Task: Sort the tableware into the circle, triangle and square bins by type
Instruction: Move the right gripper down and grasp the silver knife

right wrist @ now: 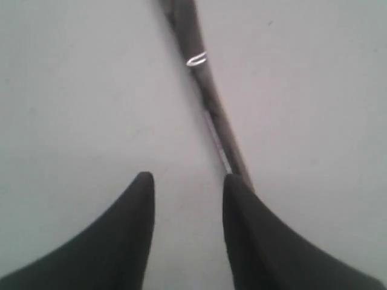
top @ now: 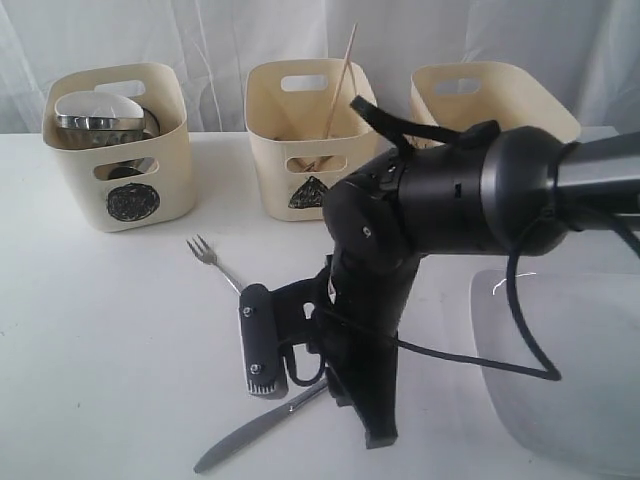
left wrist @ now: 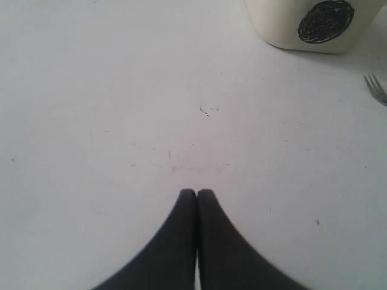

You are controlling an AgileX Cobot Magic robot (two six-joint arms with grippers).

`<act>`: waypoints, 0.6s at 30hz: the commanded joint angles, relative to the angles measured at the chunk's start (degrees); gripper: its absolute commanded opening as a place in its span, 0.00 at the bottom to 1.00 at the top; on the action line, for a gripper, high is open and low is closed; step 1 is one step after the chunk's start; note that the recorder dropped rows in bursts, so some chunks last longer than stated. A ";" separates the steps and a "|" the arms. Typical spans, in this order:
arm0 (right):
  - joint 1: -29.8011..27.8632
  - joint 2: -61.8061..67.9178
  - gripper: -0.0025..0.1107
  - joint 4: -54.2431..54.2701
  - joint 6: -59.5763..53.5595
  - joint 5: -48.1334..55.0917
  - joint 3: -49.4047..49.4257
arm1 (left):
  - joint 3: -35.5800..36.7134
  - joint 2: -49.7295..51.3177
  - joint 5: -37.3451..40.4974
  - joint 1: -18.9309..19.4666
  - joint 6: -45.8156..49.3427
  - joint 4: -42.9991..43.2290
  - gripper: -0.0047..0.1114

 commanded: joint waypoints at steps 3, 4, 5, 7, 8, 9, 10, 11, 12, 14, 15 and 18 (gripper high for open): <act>-0.04 1.35 0.35 0.64 8.18 -9.87 0.16 | 0.16 -0.25 0.64 0.02 -0.02 -0.63 0.04; -0.04 1.35 0.35 0.64 9.70 -9.87 0.16 | 0.16 -0.25 0.64 0.02 -0.02 -0.63 0.04; -0.04 1.61 0.34 0.64 10.23 -9.11 0.16 | 0.16 -0.25 0.64 0.02 -0.02 -0.63 0.04; -0.04 2.51 0.34 0.64 9.49 -6.49 0.16 | 0.16 -0.25 0.64 0.02 -0.02 -0.63 0.04; -0.04 3.04 0.34 0.51 8.46 -4.58 0.16 | 0.16 -0.25 0.64 0.02 -0.02 -0.63 0.04; -0.04 3.18 0.34 0.51 7.74 -4.43 0.16 | 0.16 -0.25 0.64 0.02 -0.02 -0.63 0.04; -0.04 3.32 0.34 0.51 6.16 -5.67 0.16 | 0.16 -0.25 0.64 0.02 -0.02 -0.63 0.04; -0.04 3.43 0.34 0.51 5.63 -6.77 0.16 | 0.16 -0.25 0.64 0.02 -0.02 -0.63 0.04; -0.04 3.43 0.34 0.51 5.11 -7.71 0.16 | 0.16 -0.25 0.64 0.02 -0.02 -0.63 0.04; -0.04 3.56 0.34 0.51 4.79 -8.75 0.16 | 0.16 -0.25 0.64 0.02 -0.02 -0.63 0.04; -0.04 3.70 0.34 0.51 4.79 -8.76 0.16 | 0.16 -0.25 0.64 0.02 -0.02 -0.63 0.04; -0.04 4.33 0.34 0.64 4.65 -8.39 0.16 | 0.16 -0.25 0.64 0.02 -0.02 -0.63 0.04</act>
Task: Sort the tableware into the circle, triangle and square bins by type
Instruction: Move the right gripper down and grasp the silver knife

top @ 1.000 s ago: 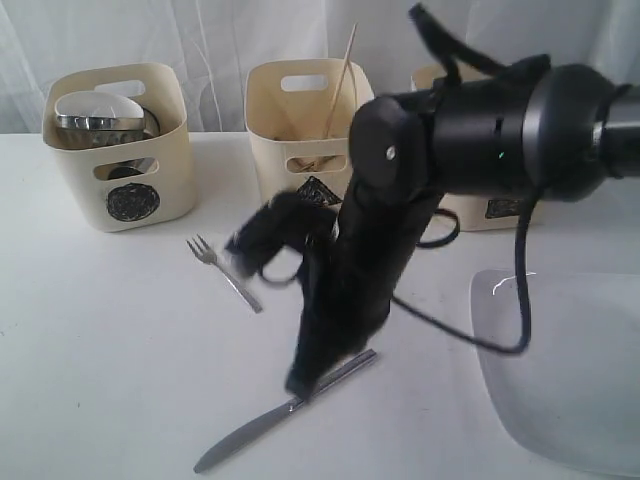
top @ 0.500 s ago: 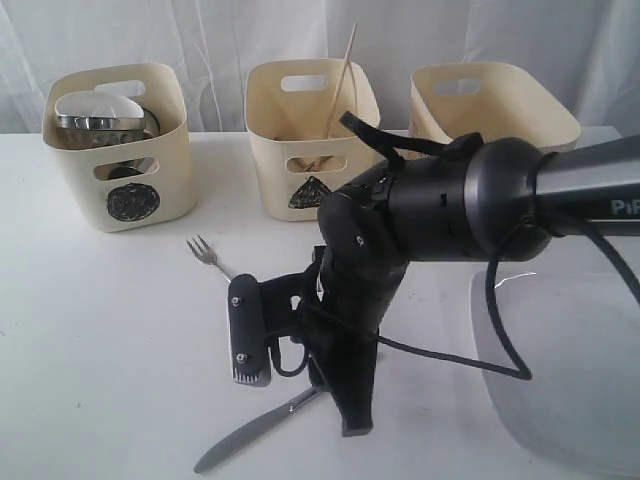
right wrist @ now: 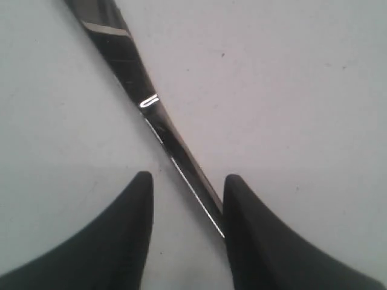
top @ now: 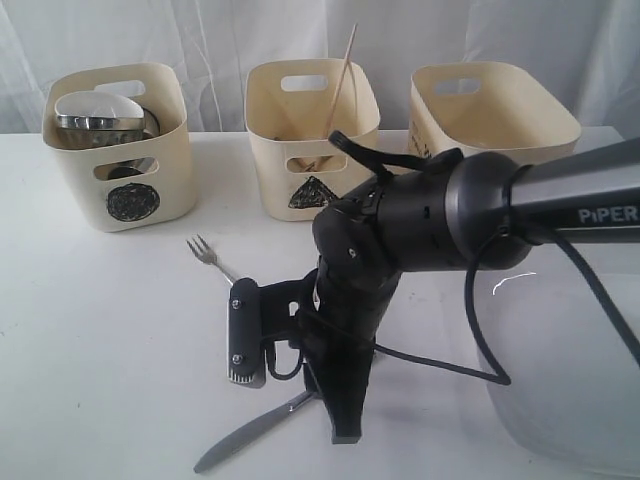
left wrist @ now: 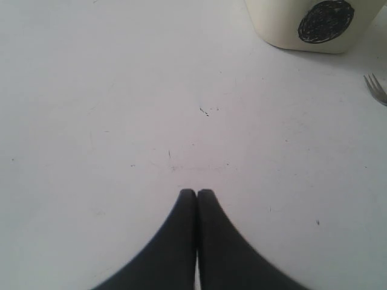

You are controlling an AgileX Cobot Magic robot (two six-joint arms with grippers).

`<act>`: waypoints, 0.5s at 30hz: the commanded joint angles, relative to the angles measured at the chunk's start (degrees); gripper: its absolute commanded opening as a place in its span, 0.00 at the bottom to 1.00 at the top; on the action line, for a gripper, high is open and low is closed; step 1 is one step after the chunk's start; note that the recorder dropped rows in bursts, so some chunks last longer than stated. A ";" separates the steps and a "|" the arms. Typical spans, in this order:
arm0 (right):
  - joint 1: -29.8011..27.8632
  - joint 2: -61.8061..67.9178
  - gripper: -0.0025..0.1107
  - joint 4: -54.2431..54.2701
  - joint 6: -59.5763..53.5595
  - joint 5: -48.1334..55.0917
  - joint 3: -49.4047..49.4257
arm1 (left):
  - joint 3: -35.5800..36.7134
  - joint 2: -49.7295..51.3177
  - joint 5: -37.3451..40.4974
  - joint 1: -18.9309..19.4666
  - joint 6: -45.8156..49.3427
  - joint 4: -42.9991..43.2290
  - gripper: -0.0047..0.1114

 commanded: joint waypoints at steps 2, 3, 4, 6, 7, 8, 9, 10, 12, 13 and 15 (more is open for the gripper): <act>-0.04 1.12 0.34 0.33 -1.73 -0.83 0.01 | 0.16 -0.25 0.64 0.02 -0.02 -0.63 0.04; -0.04 1.54 0.34 0.33 -2.37 -0.99 0.01 | 0.16 -0.25 0.64 0.02 -0.02 -0.63 0.04; -0.04 1.95 0.34 0.33 -2.37 -0.97 0.01 | 0.16 -0.25 0.64 0.02 -0.02 -0.63 0.04; -0.04 2.59 0.34 0.80 -2.37 -1.41 0.01 | 0.16 -0.25 0.64 0.02 -0.02 -0.63 0.04; -0.04 2.87 0.34 1.12 -2.37 -1.68 0.01 | 0.16 -0.25 0.64 0.02 -0.02 -0.63 0.04; -0.04 2.99 0.34 1.13 -2.37 -1.80 0.01 | 0.16 -0.25 0.64 0.02 -0.02 -0.63 0.04; -0.04 3.29 0.34 1.23 -2.37 -1.91 0.01 | 0.16 -0.25 0.64 0.02 -0.02 -0.63 0.04; -0.04 3.68 0.34 1.20 -2.37 -1.90 0.01 | 0.16 -0.25 0.64 0.02 -0.02 -0.63 0.04; -0.04 4.21 0.34 1.40 -2.37 -1.90 0.01 | 0.16 -0.25 0.64 0.02 -0.02 -0.63 0.04; -0.04 4.32 0.34 1.54 -2.37 -1.90 0.01 | 0.16 -0.25 0.64 0.02 -0.02 -0.63 0.04; -0.04 4.70 0.33 1.68 -2.37 -1.90 0.01 | 0.16 -0.25 0.64 0.02 -0.02 -0.63 0.04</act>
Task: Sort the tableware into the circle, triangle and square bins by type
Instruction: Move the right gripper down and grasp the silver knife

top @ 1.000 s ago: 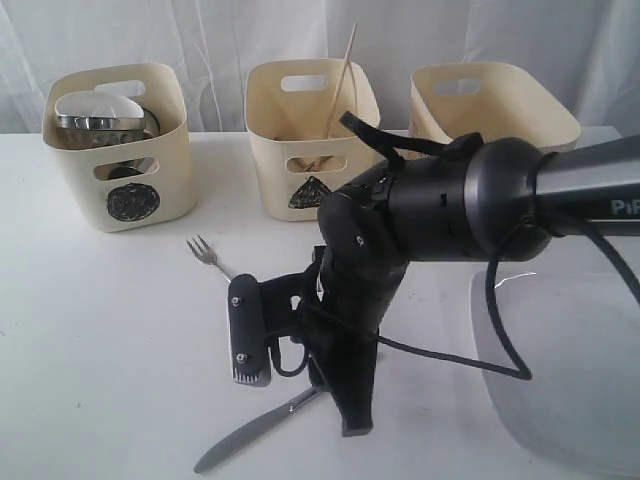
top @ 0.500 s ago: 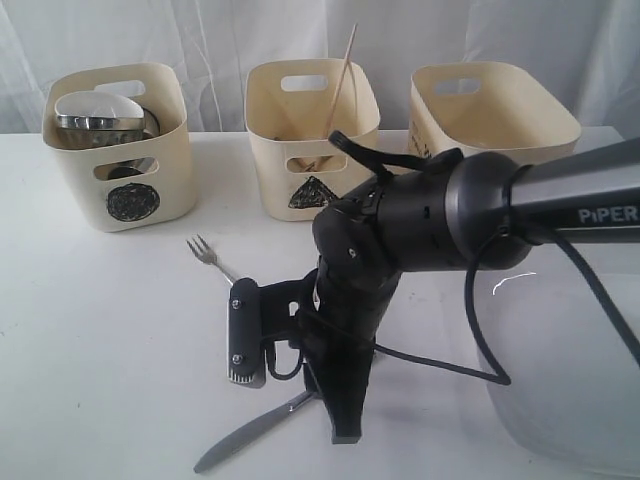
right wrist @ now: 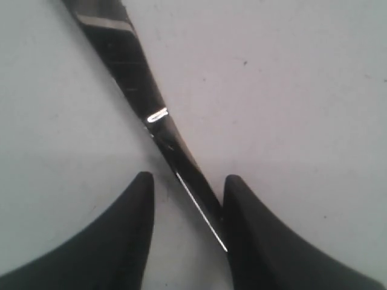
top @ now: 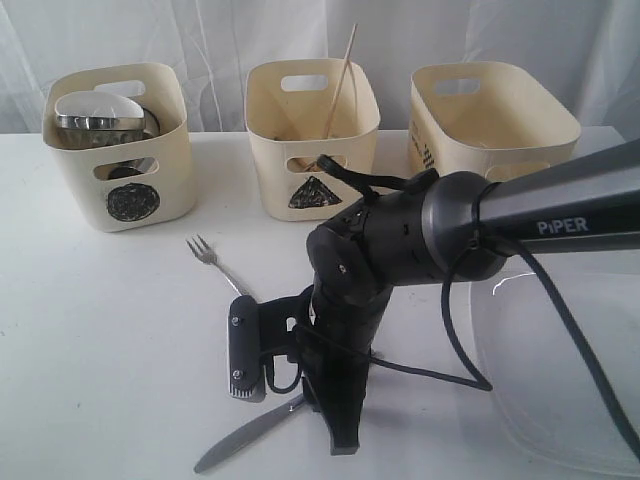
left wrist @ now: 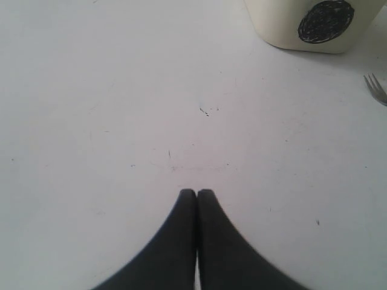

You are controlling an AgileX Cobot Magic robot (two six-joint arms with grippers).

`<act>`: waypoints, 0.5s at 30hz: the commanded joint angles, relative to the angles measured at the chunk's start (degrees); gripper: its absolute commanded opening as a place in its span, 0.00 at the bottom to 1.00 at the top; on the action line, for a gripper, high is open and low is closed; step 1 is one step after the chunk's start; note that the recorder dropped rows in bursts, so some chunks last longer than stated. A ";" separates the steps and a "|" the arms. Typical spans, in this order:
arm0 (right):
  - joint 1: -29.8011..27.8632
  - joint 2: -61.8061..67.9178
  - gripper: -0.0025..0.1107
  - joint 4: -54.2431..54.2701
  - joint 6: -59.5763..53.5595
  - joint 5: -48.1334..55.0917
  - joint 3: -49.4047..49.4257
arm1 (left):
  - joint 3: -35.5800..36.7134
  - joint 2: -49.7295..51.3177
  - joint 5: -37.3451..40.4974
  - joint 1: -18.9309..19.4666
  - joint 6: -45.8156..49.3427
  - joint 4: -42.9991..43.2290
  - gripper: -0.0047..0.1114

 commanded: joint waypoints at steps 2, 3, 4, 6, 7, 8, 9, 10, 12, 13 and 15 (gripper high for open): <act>-0.04 1.17 0.28 0.81 -0.68 0.09 0.01 | 0.16 -0.25 0.64 0.02 -0.02 -0.63 0.04; -0.04 1.17 0.24 1.10 -0.68 0.25 0.01 | 0.16 -0.25 0.64 0.02 -0.02 -0.63 0.04; -0.04 1.17 0.20 1.66 -0.68 0.38 0.01 | 0.16 -0.25 0.64 0.02 -0.02 -0.63 0.04; -0.04 1.17 0.13 2.14 -0.68 0.84 0.01 | 0.16 -0.25 0.64 0.02 -0.02 -0.63 0.04; -0.04 1.17 0.10 2.66 -0.68 1.24 0.01 | 0.16 -0.25 0.64 0.02 -0.02 -0.63 0.04; -0.04 1.17 0.08 3.76 -0.68 1.25 0.01 | 0.16 -0.25 0.64 0.02 -0.02 -0.63 0.04; -0.04 1.17 0.08 4.71 -0.68 1.25 0.01 | 0.16 -0.25 0.64 0.02 -0.02 -0.63 0.04; -0.04 1.17 0.08 5.66 -0.68 1.25 0.01 | 0.16 -0.25 0.64 0.02 -0.02 -0.63 0.04; -0.04 1.17 0.08 7.03 -0.68 1.33 0.01 | 0.16 -0.25 0.64 0.02 -0.02 -0.63 0.04; -0.04 1.17 0.08 7.95 -0.57 1.33 0.01 | 0.16 -0.25 0.64 0.02 -0.02 -0.63 0.04; -0.04 1.17 0.09 8.81 0.34 1.33 0.01 | 0.16 -0.25 0.64 0.02 -0.02 -0.63 0.04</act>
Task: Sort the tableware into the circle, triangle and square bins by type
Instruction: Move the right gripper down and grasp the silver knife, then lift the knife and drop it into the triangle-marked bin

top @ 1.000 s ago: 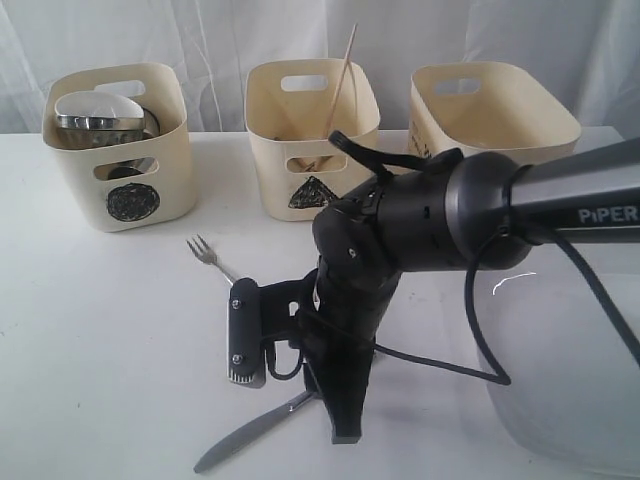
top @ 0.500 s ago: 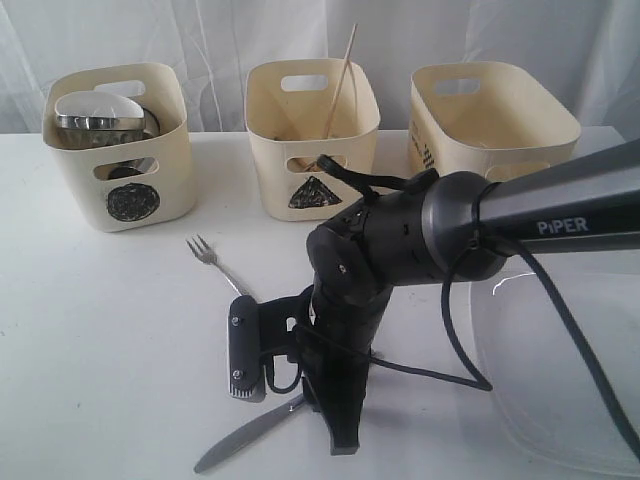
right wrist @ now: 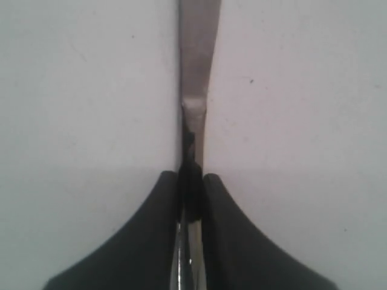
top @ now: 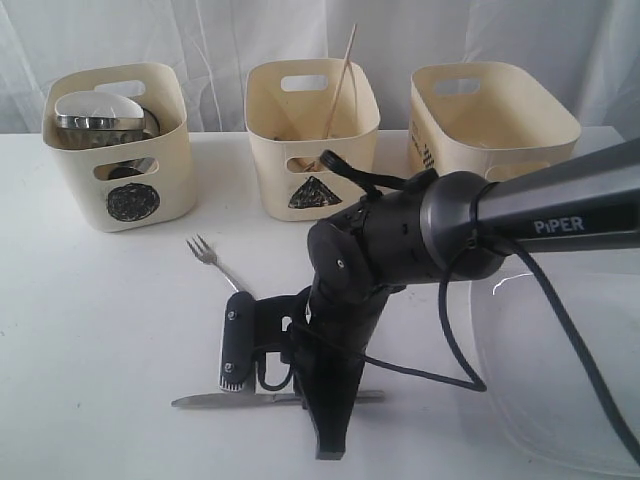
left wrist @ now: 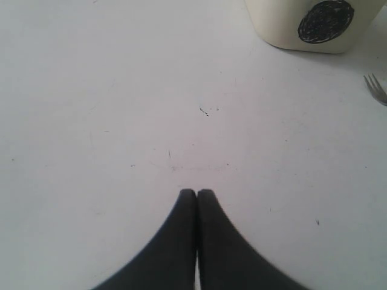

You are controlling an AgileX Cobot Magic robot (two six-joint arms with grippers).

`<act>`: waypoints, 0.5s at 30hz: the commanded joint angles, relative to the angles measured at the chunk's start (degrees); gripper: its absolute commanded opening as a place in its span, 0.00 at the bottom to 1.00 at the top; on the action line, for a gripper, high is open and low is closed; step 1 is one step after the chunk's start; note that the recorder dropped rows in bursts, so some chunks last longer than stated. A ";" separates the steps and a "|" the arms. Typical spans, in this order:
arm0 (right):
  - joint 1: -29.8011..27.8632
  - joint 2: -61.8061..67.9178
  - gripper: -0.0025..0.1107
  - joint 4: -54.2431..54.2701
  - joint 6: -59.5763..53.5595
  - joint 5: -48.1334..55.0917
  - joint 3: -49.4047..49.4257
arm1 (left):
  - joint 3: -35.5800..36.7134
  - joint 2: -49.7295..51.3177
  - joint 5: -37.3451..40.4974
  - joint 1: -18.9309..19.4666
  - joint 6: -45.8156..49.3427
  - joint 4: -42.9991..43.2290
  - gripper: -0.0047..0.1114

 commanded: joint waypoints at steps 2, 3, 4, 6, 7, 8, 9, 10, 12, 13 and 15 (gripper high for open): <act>-0.04 0.82 0.14 4.10 1.83 1.00 0.12 | 0.16 -0.25 0.64 0.02 -0.02 -0.63 0.04; -0.04 0.82 0.16 4.13 2.36 1.00 0.12 | 0.16 -0.25 0.64 0.02 -0.02 -0.63 0.04; -0.04 0.82 0.19 4.13 3.01 1.00 0.12 | 0.16 -0.25 0.64 0.02 -0.02 -0.63 0.04; -0.04 0.82 0.24 4.40 3.22 1.00 0.12 | 0.16 -0.25 0.64 0.02 -0.02 -0.63 0.04; -0.04 0.82 0.26 4.40 3.22 1.00 0.12 | 0.16 -0.25 0.64 0.02 -0.02 -0.63 0.04; -0.04 0.82 0.27 4.40 3.22 1.00 0.12 | 0.16 -0.25 0.64 0.02 -0.02 -0.63 0.04; -0.04 0.82 0.28 4.47 3.22 1.00 0.12 | 0.16 -0.25 0.64 0.02 -0.02 -0.63 0.04; -0.04 0.82 0.28 5.00 3.22 0.89 0.12 | 0.16 -0.25 0.64 0.02 -0.02 -0.63 0.04; -0.04 0.82 0.28 6.29 3.22 0.89 0.12 | 0.16 -0.25 0.64 0.02 -0.02 -0.63 0.04; -0.04 0.82 0.28 7.05 3.22 0.80 0.12 | 0.16 -0.25 0.64 0.02 -0.02 -0.63 0.04; -0.04 0.98 0.28 7.73 3.22 0.80 0.12 | 0.16 -0.25 0.64 0.02 -0.02 -0.63 0.04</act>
